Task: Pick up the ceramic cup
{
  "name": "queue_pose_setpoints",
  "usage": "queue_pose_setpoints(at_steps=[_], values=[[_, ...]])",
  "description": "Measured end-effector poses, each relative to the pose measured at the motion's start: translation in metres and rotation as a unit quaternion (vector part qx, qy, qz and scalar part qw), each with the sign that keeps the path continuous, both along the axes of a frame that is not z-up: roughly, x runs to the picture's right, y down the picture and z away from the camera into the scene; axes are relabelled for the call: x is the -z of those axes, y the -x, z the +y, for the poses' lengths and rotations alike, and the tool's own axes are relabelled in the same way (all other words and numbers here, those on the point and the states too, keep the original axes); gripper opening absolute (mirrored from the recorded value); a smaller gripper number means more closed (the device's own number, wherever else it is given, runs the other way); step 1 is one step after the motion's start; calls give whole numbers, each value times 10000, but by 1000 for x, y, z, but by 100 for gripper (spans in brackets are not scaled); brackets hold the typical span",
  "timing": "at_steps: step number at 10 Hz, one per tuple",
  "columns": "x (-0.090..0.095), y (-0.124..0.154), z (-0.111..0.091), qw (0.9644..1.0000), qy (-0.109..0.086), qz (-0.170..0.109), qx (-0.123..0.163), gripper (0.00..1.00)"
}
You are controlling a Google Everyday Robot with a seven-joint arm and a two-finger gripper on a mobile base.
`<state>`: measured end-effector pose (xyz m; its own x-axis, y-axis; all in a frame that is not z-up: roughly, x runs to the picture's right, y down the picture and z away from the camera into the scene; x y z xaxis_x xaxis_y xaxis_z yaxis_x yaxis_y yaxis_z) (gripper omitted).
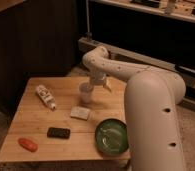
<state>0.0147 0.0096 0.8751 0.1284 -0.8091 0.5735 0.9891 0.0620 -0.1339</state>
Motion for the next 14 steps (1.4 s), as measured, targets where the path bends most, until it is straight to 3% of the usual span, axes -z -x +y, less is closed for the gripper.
queue_pose_setpoints(at_steps=[3, 5, 6, 8, 11, 14], values=[[-5, 0, 3, 10000, -48, 67, 13, 36], [-15, -4, 1, 9999, -68, 109, 34, 12], [-12, -4, 2, 9999, -72, 101, 47, 6], [6, -1, 1, 9999, -68, 81, 74, 3], [36, 0, -21, 9998, -109, 46, 187, 3], [55, -2, -28, 9996, 24, 9, 293, 3]])
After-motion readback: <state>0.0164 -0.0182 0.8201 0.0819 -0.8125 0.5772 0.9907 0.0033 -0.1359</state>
